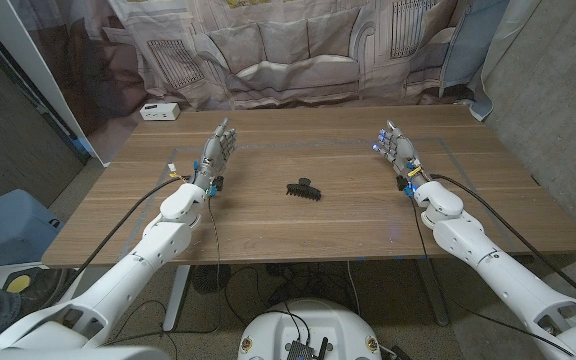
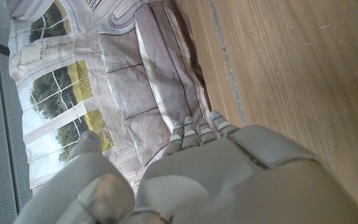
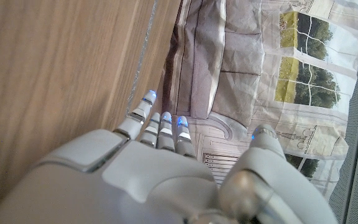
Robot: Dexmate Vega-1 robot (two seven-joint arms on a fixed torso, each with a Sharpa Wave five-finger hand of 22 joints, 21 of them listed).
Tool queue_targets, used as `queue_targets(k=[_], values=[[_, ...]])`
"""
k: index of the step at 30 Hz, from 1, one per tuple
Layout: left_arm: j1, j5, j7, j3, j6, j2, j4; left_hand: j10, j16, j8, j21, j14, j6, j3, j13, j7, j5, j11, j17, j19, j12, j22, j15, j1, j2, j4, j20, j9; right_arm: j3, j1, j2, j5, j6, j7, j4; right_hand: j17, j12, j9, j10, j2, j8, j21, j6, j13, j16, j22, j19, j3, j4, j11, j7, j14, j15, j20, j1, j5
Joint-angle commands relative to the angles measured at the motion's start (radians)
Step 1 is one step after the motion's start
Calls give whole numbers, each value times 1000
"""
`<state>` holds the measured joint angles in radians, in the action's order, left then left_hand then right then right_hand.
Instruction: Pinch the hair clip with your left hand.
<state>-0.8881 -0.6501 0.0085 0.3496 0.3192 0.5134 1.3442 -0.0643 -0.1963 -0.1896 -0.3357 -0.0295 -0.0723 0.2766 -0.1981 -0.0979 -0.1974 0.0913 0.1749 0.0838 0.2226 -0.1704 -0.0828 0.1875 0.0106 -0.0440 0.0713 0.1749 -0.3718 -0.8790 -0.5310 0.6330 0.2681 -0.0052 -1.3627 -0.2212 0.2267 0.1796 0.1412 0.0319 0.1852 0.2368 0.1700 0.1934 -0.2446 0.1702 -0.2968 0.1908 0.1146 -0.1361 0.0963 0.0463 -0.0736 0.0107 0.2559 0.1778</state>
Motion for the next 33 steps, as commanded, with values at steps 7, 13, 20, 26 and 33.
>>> queue_targets(k=[7, 13, 20, 26, 33], values=[[-53, 73, 15, -9, 168, -12, 9, -59, -14, -13, -2, 61, -48, 8, 0, -5, 1, 2, 4, -54, 21, -3, 3, 19, -3, -12, 7, 3, 7, -56, -38, -11, -9, -22, -80, -4, 5, 5, 8, 3, 6, 0, 12, 2, -3, 2, -6, 6, 1, -6, -1, 1, -8, -2, 10, 5], [-71, 109, 62, -9, 175, -13, 46, -72, -16, -14, -2, 79, -58, 8, 0, -5, 4, 5, 4, -74, 24, -3, 2, 26, 1, -21, 9, 3, 16, -51, -40, 5, 15, 12, -63, -3, 4, 5, 9, 4, 7, -2, 13, 2, -1, 2, -4, 7, 1, -7, -1, 0, -8, -2, 11, 5], [-67, 148, 107, -8, 130, 6, 82, -92, -19, -18, -5, 113, -84, 9, -1, -8, 7, 9, 4, -122, 27, -3, -1, 41, 7, -36, 11, 4, 20, -22, -21, 17, 37, 33, -23, -2, 3, 5, 12, 6, 10, -7, 20, 2, 2, 2, 1, 8, 3, -9, 0, -4, -4, 1, 14, 5], [-51, 208, 137, 4, 96, 28, 118, -108, -19, -22, -1, 130, -110, 7, -1, -1, 9, -9, 4, -139, 30, -4, 15, 49, 14, -46, 6, 5, 25, -10, -21, 10, 51, 34, -1, 0, 1, 5, 16, 11, 10, -5, 24, 2, 2, 1, -19, 10, 7, -4, -1, 7, 7, 18, 21, 5], [-51, 151, 39, 11, 95, 54, 129, -150, -24, -26, -4, 177, -147, 6, -1, -5, 10, -13, 4, -192, 39, -4, 21, 59, 22, -58, 6, 6, 28, 4, -24, 33, 39, 67, 17, 0, 1, 5, 20, 5, 11, -6, 26, 2, 3, 1, -21, 7, 8, -5, -1, 9, 5, 17, 18, 4]])
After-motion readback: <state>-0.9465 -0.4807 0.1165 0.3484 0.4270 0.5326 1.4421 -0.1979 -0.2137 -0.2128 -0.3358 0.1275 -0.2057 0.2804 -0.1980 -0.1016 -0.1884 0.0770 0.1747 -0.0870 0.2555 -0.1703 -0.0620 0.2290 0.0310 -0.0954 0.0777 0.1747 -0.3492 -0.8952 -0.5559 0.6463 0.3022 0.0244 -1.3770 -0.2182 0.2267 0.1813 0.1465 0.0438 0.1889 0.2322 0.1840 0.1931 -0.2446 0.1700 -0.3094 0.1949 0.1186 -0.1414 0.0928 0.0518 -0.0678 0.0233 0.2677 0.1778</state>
